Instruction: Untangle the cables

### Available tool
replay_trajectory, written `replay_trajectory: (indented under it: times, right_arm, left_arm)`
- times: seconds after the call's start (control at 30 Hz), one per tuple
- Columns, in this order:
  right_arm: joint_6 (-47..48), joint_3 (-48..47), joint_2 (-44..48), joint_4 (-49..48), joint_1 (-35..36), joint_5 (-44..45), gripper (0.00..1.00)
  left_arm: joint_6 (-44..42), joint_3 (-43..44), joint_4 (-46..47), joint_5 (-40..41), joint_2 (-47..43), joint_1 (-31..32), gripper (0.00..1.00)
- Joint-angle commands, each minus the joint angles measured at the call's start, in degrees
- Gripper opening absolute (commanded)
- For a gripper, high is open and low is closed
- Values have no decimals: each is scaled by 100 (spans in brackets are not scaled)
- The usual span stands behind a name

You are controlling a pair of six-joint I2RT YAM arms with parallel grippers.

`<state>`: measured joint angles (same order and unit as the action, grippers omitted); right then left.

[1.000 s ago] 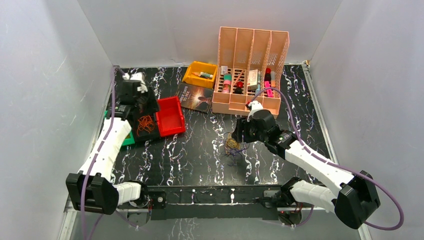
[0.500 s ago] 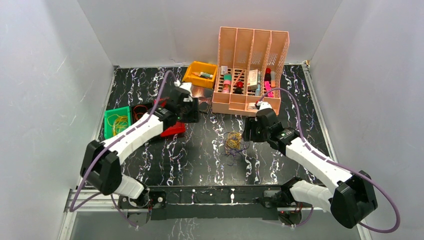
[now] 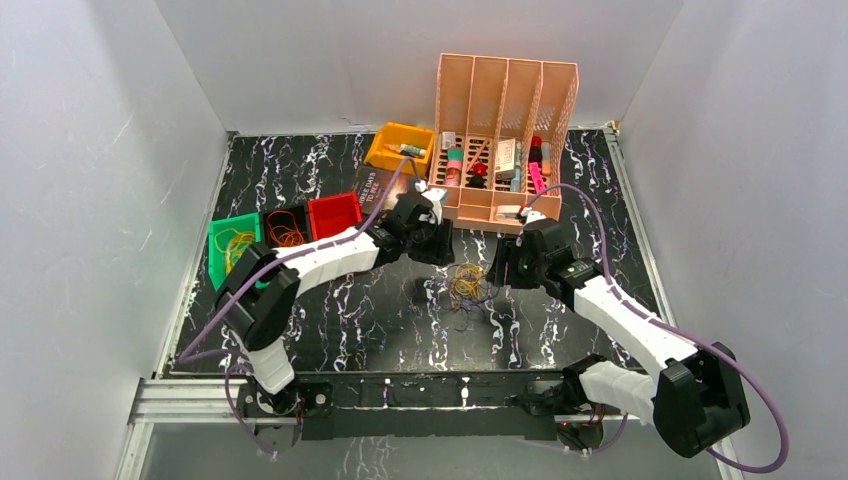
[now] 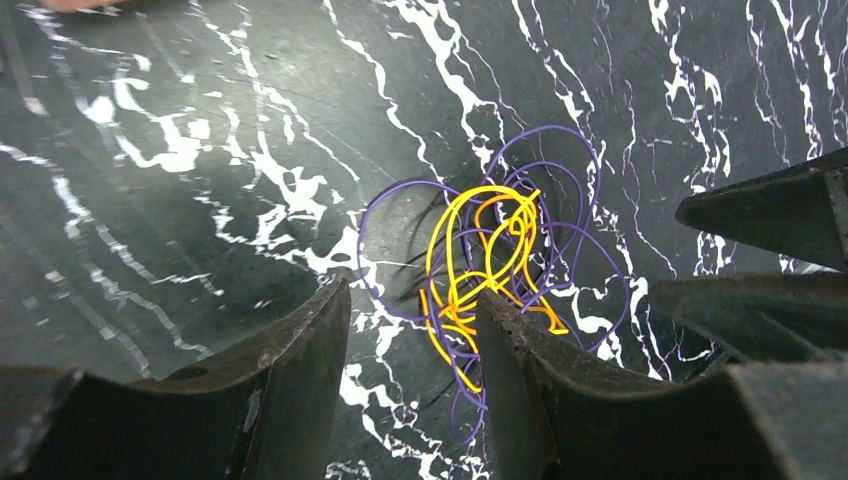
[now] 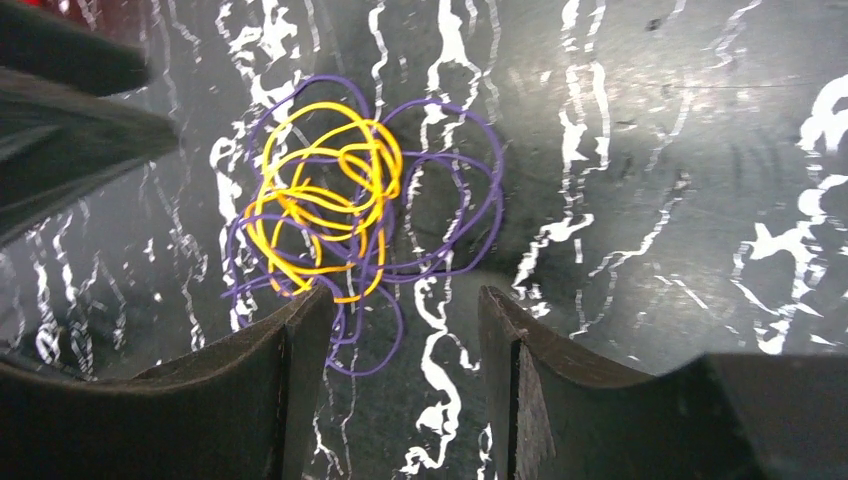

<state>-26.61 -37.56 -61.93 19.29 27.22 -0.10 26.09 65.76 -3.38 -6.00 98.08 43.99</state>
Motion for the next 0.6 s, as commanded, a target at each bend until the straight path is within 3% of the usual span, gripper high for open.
replay_trajectory:
  times: [0.0, 0.33, 0.57]
  right_arm:
    - [103, 100, 103, -570, -17, -813, 63]
    - [244, 117, 117, -503, -23, -821, 63]
    - [257, 75, 124, -475, -31, -859, 63]
  left_arm:
    - [-78, 188, 443, -752, 293, 92, 47]
    - [19, 323, 918, -1114, 817, 110, 47]
    - [-18, 384, 914, -1073, 1031, 105, 42]
